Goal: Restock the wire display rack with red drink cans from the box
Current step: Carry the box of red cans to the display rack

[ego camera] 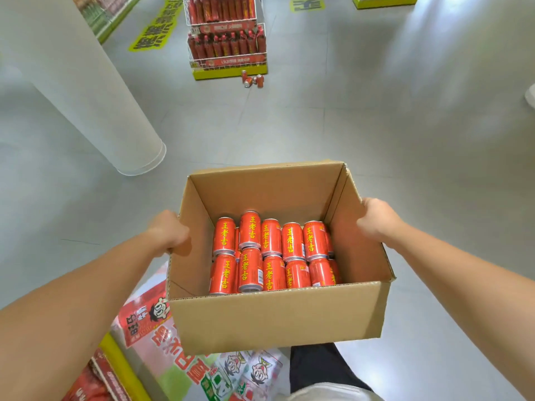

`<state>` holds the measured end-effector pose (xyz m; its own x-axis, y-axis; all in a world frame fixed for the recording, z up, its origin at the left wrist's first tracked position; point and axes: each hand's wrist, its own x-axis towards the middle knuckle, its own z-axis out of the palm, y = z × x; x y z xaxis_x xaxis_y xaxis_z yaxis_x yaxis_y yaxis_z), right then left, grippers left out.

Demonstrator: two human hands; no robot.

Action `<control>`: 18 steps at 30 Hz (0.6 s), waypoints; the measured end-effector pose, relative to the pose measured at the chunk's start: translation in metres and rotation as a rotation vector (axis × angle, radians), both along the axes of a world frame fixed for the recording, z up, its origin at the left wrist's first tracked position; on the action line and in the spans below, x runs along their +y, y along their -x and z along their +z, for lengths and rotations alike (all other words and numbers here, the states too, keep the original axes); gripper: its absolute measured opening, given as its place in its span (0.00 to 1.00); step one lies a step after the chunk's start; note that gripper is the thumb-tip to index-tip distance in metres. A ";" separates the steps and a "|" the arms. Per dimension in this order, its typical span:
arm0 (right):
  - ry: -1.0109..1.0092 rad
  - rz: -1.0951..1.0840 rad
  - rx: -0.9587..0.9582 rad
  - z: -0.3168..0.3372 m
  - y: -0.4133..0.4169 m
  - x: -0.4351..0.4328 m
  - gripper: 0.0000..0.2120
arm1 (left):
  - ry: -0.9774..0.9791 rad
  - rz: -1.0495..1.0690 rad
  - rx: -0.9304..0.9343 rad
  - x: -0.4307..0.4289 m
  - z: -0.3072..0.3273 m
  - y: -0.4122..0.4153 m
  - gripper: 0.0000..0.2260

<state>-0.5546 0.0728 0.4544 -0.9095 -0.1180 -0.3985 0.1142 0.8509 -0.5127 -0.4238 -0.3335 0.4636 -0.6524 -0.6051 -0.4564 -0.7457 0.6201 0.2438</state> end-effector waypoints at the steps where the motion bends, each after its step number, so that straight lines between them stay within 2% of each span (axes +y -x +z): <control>1: 0.010 0.022 0.001 0.000 0.025 -0.015 0.17 | -0.001 0.015 0.001 -0.012 0.001 0.018 0.03; 4: 0.022 0.063 -0.004 0.000 0.100 -0.058 0.17 | 0.005 0.052 -0.030 -0.045 0.003 0.071 0.01; 11: 0.029 0.118 0.017 0.014 0.258 -0.149 0.12 | 0.007 0.121 0.063 -0.127 0.020 0.208 0.03; 18: 0.024 0.144 -0.001 0.017 0.427 -0.253 0.13 | -0.070 0.136 0.103 -0.242 0.003 0.365 0.03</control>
<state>-0.9819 -0.1797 0.4715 -0.8823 -0.2566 -0.3947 -0.0074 0.8459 -0.5333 -0.7886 -0.5754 0.4669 -0.6123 -0.6600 -0.4353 -0.7903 0.4942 0.3622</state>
